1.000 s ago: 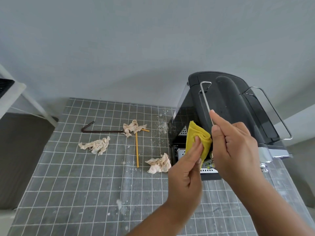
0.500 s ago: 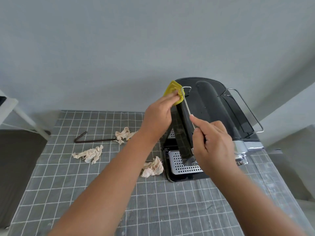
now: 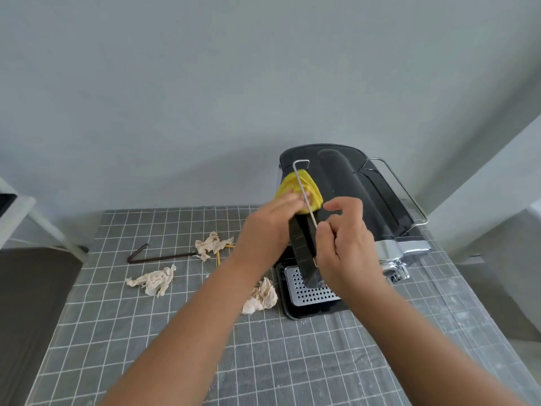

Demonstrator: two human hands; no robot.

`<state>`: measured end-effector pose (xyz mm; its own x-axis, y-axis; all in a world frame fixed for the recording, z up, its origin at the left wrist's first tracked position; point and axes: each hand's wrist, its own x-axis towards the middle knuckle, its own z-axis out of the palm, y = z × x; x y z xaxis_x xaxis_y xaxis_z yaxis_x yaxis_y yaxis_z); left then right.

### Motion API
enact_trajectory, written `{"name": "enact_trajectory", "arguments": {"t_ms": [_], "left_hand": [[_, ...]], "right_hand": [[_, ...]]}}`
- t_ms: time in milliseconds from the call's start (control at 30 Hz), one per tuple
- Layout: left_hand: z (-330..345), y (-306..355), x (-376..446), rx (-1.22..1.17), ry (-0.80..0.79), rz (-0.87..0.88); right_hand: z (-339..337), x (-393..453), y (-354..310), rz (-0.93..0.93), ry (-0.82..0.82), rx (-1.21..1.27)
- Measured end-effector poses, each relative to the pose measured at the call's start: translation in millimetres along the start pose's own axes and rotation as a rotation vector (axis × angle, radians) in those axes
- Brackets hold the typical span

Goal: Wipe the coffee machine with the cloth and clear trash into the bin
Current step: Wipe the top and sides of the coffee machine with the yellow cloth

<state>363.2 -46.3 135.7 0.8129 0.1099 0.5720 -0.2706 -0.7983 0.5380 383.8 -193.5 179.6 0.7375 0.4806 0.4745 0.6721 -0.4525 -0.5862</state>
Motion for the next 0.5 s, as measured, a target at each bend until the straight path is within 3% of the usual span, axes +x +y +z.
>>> {"name": "enact_trajectory", "arguments": {"t_ms": [133,333,433,500], "left_hand": [[5.5,-29.5,37.0,0.082,-0.022,-0.110],[4.7,-16.1,20.2,0.119,0.026,-0.060],[2.6,6.6,-6.9,0.047,0.031,-0.012],[1.8,21.6,-24.3,0.010,0.038,0.011]], "right_hand": [[-0.6,-2.5,2.4,-0.029,0.008,0.014],[-19.4,0.8,-0.8,0.042,0.134,0.105],[-62.3,14.3,19.1,0.150,0.272,-0.186],[-89.4,27.3,44.9,0.325,0.211,-0.355]]}}
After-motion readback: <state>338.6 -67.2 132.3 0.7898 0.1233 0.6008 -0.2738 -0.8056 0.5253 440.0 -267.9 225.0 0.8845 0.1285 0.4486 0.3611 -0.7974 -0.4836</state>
